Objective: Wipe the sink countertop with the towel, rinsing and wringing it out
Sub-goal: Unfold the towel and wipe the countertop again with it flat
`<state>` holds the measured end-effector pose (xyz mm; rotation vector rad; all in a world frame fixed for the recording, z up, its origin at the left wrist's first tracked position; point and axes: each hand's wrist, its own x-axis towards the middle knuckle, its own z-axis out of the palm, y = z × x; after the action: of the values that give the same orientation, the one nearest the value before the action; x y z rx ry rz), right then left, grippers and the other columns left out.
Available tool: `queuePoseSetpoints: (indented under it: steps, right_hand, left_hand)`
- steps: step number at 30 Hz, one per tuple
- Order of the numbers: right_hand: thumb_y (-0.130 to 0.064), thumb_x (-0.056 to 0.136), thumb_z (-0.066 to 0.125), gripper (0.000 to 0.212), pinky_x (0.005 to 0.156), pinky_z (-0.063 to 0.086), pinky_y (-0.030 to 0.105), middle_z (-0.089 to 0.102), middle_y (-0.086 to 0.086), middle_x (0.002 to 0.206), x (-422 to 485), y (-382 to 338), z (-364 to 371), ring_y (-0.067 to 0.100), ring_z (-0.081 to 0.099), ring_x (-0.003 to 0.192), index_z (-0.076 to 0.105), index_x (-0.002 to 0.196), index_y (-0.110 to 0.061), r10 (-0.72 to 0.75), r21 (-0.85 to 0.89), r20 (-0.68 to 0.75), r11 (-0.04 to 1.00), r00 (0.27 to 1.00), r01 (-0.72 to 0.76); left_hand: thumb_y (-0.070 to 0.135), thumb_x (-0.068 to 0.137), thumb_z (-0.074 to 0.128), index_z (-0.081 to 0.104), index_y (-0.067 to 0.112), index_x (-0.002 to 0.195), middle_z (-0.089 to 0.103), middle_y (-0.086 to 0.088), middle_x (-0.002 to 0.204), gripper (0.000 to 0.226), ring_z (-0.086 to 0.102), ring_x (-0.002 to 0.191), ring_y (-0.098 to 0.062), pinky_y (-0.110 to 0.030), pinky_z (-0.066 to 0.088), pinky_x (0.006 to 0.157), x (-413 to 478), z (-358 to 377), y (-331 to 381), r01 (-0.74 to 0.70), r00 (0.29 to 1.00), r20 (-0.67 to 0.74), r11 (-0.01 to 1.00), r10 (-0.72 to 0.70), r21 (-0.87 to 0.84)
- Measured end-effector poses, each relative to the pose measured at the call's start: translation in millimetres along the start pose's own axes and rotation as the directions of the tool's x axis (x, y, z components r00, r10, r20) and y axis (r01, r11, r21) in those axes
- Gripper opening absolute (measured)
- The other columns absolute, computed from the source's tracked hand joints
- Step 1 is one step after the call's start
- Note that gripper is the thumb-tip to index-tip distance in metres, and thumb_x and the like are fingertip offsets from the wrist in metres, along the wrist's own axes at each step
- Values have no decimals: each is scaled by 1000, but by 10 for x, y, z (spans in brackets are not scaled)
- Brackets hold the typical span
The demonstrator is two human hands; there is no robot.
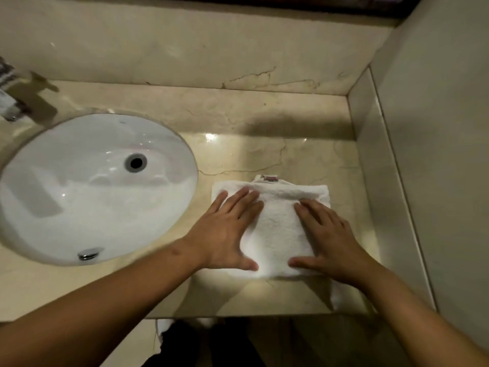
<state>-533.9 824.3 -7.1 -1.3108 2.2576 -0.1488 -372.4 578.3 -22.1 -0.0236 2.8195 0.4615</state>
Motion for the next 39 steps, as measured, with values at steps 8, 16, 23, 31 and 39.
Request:
queuePoseSetpoints:
  steps: [8,16,23,31,39]
  right_hand:
    - [-77,79,60,83,111,30,45,37,-2,150,-19,-68,6,20,33,137,40,144,-29,-42,30,-107,999,993,45]
    - [-55,79,80,37,80,58,39,66,-12,100,-143,-288,-564,7,63,91,65,104,-33,2,345,236,935,972,-86]
    - [-60,88,68,84,121,30,46,33,2,164,113,81,-873,29,30,149,34,158,-28,411,12,154,909,899,-418]
    - [-61,102,13,75,126,-2,57,25,10,169,-110,-677,170,26,19,157,34,158,-15,454,-100,-269,864,849,-493]
    - [-50,107,7,68,128,4,52,3,10,173,225,-457,287,23,-3,160,13,164,-13,493,-29,-344,845,799,-534]
  left_hand:
    - [81,64,63,51,21,139,48,-1,147,97,37,140,-31,-48,39,107,-52,-68,111,-8,996,-88,999,12,48]
    - [59,75,80,56,40,120,66,11,110,55,64,100,-16,-36,54,78,1,-531,148,16,964,250,924,87,-383]
    - [83,78,50,50,31,146,58,3,139,86,52,127,-23,-44,47,102,233,-513,-55,109,990,-69,972,-126,-208]
    - [50,104,25,9,18,166,-4,-10,174,72,-5,161,-26,-61,13,126,-117,208,589,220,964,-164,974,-209,51]
    - [53,106,23,17,20,165,8,-13,173,68,2,161,-29,-62,10,125,449,170,666,317,922,-256,946,-289,74]
